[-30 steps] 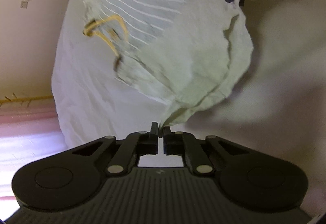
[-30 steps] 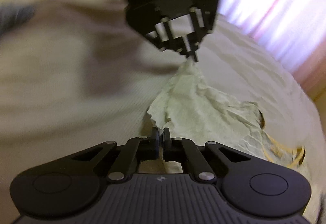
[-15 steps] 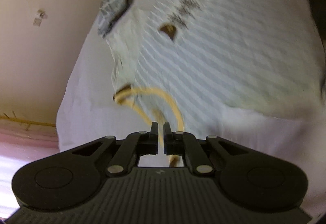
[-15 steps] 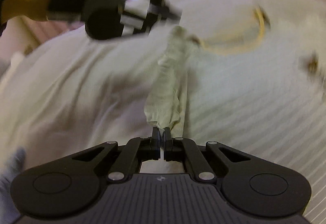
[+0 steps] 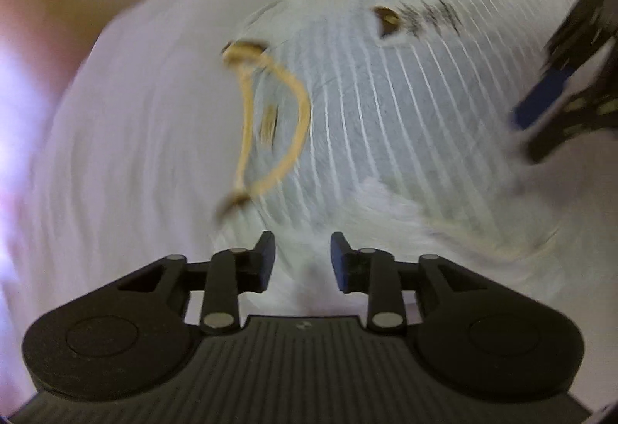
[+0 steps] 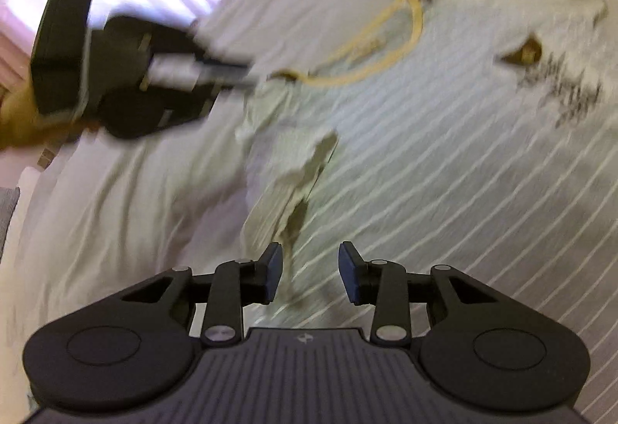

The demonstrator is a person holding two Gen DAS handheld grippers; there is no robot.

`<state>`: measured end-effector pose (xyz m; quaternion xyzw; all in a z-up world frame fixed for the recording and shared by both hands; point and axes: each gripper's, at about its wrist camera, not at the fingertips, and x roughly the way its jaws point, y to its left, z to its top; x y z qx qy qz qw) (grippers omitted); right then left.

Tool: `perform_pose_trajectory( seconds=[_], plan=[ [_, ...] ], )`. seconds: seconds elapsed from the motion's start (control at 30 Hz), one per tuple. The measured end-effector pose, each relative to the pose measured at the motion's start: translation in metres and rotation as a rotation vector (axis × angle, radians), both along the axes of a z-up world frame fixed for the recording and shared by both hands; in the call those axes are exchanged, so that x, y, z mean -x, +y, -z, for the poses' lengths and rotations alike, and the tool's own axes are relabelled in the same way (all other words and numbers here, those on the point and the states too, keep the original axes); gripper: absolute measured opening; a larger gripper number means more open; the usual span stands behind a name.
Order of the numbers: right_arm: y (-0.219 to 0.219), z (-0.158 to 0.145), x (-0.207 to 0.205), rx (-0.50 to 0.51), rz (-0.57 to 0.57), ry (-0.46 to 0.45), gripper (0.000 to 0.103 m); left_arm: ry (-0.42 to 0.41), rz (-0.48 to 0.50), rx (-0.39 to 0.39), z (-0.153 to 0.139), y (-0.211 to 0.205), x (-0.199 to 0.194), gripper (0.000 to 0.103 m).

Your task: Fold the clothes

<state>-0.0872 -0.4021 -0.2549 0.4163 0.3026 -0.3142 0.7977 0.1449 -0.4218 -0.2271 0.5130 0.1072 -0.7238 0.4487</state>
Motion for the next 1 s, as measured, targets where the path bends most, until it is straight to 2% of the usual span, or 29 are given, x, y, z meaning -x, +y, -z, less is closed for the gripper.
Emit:
perform_pose_trajectory(
  seconds=[0.13,0.2,0.3,0.37,0.43,0.6,0.63,0.67,0.7,0.73,0.87,1.0],
  plan=[
    [-0.046,0.006,0.004,0.015,-0.039,-0.011,0.042,0.224,-0.304,-0.056,0.000,0.035,0.009,0.041],
    [-0.071,0.015,0.000,-0.008,-0.065,-0.022,0.046,0.308,-0.410,-0.071,0.005,0.051,0.023,0.044],
    [-0.108,0.033,-0.017,-0.063,-0.136,-0.040,0.053,0.293,-0.462,-0.055,0.023,0.064,0.058,0.043],
    [-0.126,0.048,-0.036,-0.114,-0.207,-0.041,0.053,0.218,-0.481,-0.035,0.037,0.067,0.078,0.037],
    [-0.136,0.059,-0.054,-0.142,-0.275,-0.028,0.053,0.152,-0.520,-0.015,0.048,0.068,0.089,0.020],
    [-0.151,0.077,-0.086,-0.209,-0.347,-0.042,0.055,0.137,-0.654,0.037,0.054,0.075,0.091,0.005],
    [-0.153,0.078,-0.089,-0.221,-0.350,-0.046,0.053,0.143,-0.682,0.050,0.052,0.077,0.090,0.004],
    [-0.153,0.077,-0.092,-0.233,-0.355,-0.049,0.040,0.148,-0.703,0.060,0.051,0.080,0.089,0.004],
    [-0.153,0.077,-0.096,-0.245,-0.360,-0.052,0.019,0.149,-0.729,0.074,0.048,0.083,0.086,0.003],
    [-0.153,0.076,-0.099,-0.257,-0.365,-0.054,0.011,0.151,-0.755,0.088,0.045,0.086,0.084,0.003],
    [-0.143,0.059,-0.125,-0.242,-0.459,-0.081,0.008,0.161,-0.836,0.145,0.032,0.095,0.074,0.002],
    [-0.138,0.028,-0.163,-0.210,-0.556,-0.180,0.007,0.136,-0.857,0.237,0.019,0.095,0.079,0.001]
  ],
)
